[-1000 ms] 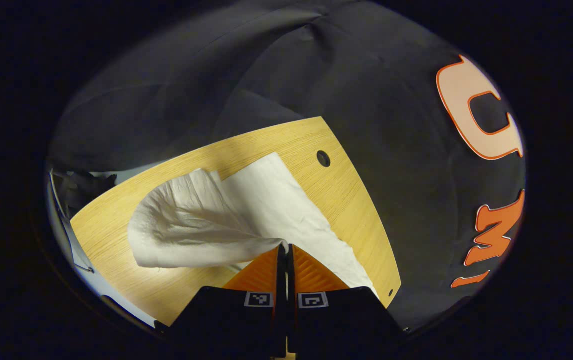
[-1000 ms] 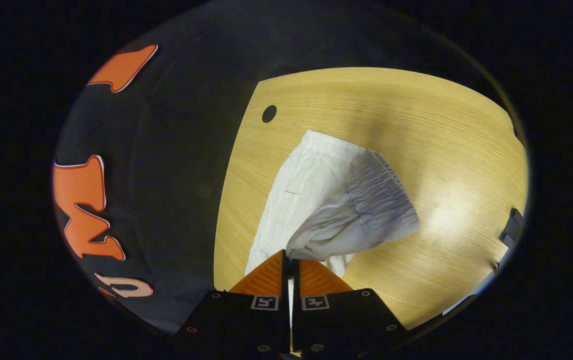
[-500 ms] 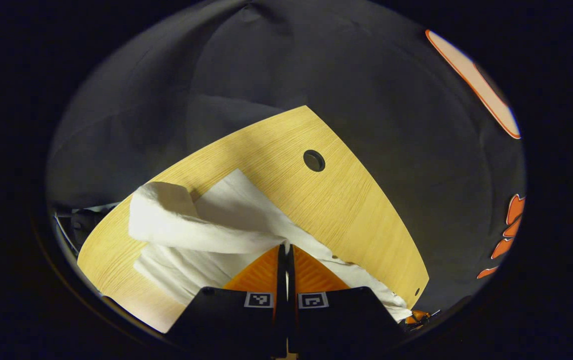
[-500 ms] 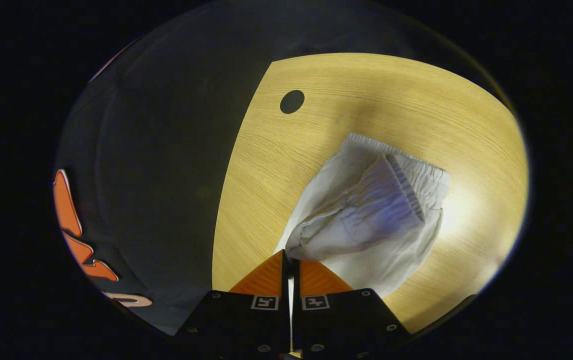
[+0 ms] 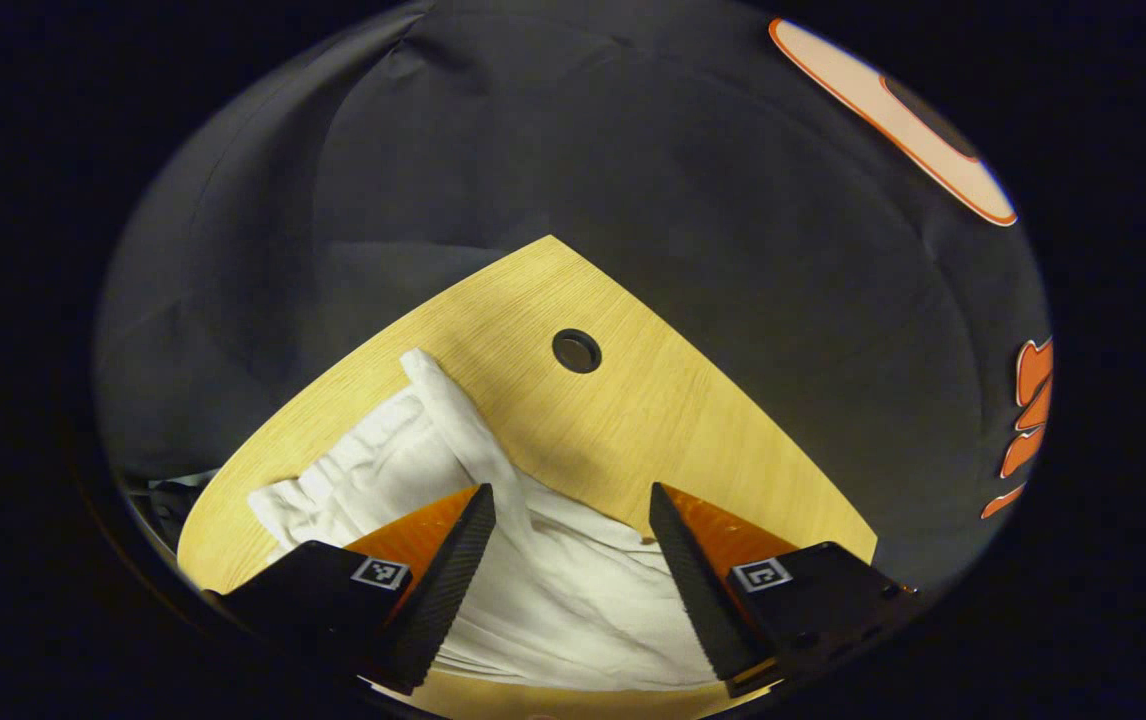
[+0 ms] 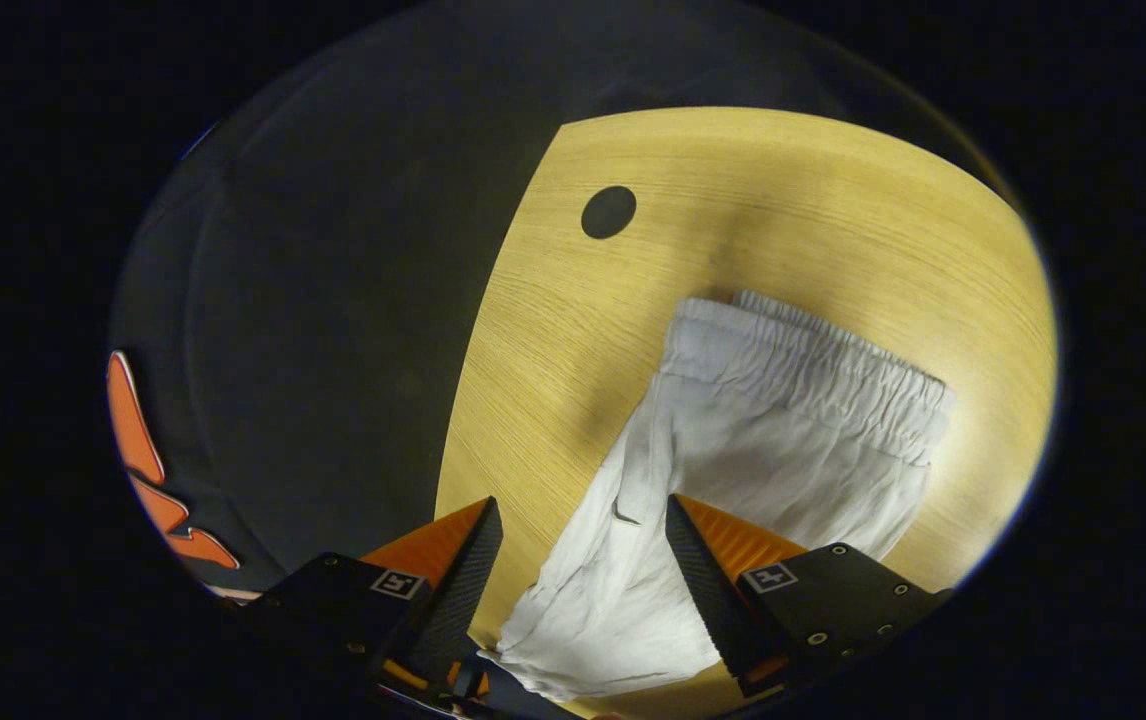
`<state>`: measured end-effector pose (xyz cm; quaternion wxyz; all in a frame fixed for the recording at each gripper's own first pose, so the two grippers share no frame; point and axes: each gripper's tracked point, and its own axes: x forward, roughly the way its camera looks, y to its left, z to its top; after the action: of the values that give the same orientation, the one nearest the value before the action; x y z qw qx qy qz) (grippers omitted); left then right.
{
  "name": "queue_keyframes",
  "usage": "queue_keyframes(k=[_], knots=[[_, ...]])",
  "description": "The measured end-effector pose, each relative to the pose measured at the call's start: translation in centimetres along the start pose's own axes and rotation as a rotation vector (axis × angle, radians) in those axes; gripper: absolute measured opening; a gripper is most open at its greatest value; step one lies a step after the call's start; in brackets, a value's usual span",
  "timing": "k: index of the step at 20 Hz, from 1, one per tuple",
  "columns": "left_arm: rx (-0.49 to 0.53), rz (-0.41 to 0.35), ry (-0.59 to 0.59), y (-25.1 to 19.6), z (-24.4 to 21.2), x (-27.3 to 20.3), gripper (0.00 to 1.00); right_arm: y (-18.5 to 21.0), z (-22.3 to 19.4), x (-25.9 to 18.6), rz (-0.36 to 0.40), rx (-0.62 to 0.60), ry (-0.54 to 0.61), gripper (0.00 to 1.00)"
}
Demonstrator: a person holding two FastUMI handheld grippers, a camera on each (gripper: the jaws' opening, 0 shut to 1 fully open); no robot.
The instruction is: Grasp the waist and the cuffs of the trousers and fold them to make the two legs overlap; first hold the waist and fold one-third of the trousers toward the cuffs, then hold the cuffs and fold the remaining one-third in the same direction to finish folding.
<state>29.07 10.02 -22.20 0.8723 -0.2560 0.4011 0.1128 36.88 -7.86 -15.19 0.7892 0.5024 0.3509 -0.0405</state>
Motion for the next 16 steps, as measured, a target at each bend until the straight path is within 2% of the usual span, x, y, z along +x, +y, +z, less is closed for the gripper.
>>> queue_keyframes(k=[5,7,10,16], knots=[[0.105,-0.018,-0.080,-1.5,-0.3,-3.2,1.00,-0.9,1.8,-4.4,0.039,-0.047,-0.096,1.00],[0.161,-0.034,-0.111,-2.0,-0.4,-4.7,1.00,-2.9,2.5,-5.6,0.017,-0.048,-0.128,0.98],[0.249,-0.020,-0.166,-2.3,-0.4,-6.8,1.00,-6.7,3.4,-7.2,-0.024,-0.020,-0.159,0.98],[0.310,0.034,-0.255,-2.0,-0.9,-10.0,1.00,-13.2,4.0,-6.8,-0.120,0.004,-0.166,0.98]])
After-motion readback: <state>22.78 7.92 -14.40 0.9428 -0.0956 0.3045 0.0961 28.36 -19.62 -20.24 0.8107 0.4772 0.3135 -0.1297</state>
